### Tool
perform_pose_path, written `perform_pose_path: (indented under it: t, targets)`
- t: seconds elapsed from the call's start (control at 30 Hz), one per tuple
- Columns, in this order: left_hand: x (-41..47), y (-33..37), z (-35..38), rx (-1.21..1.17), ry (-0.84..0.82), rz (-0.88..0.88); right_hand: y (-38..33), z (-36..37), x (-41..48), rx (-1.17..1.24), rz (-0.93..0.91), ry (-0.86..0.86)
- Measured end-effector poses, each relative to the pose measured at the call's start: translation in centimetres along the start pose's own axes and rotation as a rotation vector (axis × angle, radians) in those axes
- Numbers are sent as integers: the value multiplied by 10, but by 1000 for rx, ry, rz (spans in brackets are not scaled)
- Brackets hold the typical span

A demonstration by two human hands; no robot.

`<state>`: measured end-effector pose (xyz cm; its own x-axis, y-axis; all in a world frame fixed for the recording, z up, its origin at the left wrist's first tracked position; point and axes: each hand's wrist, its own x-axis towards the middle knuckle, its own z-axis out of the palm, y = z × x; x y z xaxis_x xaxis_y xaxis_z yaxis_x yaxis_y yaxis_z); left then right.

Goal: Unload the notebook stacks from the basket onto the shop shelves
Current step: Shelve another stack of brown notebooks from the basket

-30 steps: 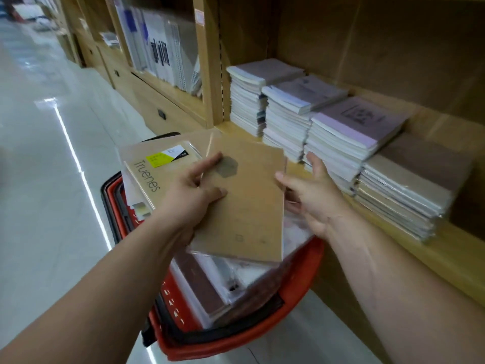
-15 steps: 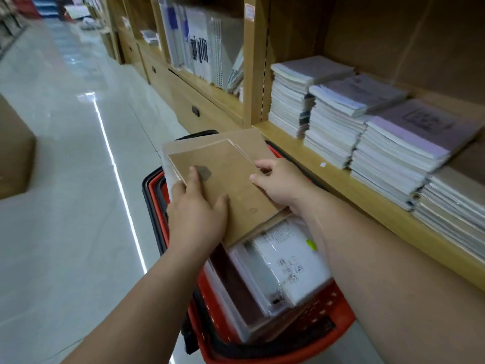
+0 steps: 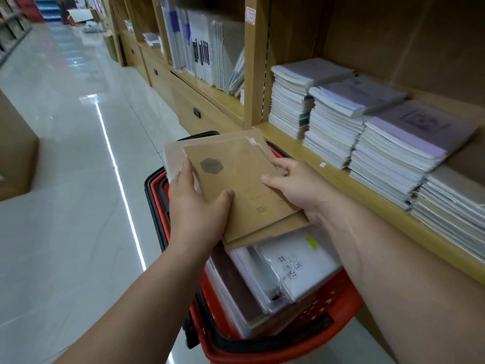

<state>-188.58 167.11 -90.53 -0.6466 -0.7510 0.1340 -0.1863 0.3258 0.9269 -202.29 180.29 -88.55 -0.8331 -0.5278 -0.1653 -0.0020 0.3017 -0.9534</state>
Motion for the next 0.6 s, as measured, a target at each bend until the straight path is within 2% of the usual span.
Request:
perform_pose_path:
  t: [0.13,0.27,0.43,0.6]
  targets:
    - [-17,28,12,-142,-75,88,2,-33,-26,229,-62,51]
    - [-34,44,34,-250,-208,141,11,-64,-62,252,-168,164]
    - [-63,72,77,-263,-423,196,37,-115,-121,239,-192,386]
    - [-93,126,134,-243,-603,297,52,-173,-175,322,-182,682]
